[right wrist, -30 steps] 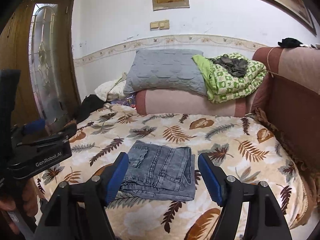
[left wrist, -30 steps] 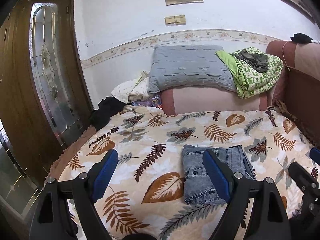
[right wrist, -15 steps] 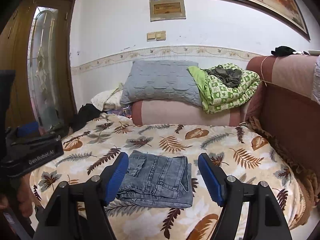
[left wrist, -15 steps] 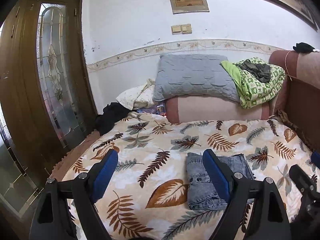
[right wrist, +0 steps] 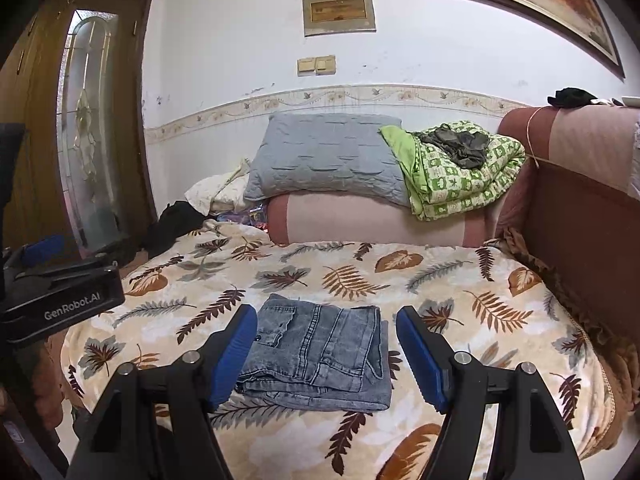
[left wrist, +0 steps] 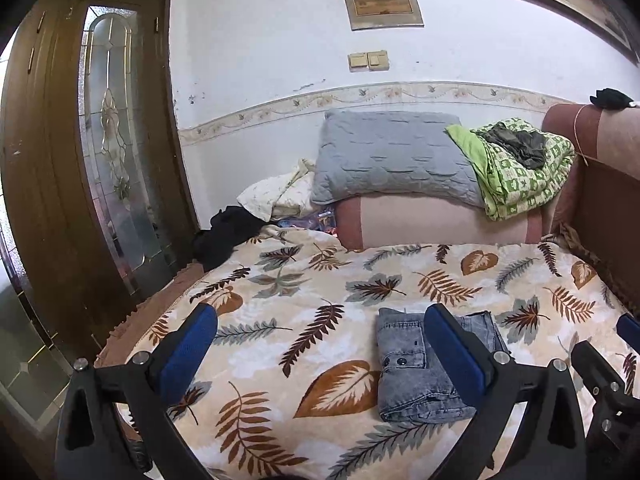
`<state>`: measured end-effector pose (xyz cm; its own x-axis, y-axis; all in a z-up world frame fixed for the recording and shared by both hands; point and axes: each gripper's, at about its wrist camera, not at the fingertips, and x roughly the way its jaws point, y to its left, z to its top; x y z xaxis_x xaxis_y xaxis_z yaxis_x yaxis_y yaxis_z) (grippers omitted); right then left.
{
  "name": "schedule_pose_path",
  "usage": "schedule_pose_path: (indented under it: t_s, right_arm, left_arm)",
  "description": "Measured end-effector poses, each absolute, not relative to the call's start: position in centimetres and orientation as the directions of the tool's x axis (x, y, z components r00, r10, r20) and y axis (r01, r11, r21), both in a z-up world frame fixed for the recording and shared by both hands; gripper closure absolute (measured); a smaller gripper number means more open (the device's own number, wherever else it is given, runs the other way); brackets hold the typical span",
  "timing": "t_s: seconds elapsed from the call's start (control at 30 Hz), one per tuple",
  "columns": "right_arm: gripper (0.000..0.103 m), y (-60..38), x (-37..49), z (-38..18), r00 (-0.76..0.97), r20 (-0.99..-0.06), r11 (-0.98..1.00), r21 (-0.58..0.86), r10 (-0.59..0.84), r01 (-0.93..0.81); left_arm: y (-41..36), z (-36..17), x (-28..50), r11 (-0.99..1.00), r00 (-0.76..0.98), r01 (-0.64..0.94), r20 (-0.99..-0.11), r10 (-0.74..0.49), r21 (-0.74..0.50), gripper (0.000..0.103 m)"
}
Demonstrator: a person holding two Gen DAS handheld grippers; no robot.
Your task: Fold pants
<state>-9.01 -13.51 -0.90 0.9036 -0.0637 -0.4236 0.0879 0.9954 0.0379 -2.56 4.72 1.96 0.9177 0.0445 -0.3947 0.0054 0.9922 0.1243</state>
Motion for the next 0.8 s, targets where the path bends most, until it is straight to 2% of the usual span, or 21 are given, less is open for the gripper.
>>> schedule_pose_path:
  t_s: [0.33,0.8]
  right_arm:
    - [0.027,-13.45,-8.9,-0.96,0.903,-0.424,0.996,0.035,-0.064,0.087]
    - [0.027,-13.03,-8.35,-0.59,0.906,-0.416,0.996,0.01,-0.079,0.091]
  left_arm:
    - [4.55,1.22,-2.03,0.993,0.895,0.03,-0.445,0.022,0.11,0.0]
    - [4.77,0.95,-1.7,0.992,0.888,0.007,-0.456,0.051,0.124,0.0]
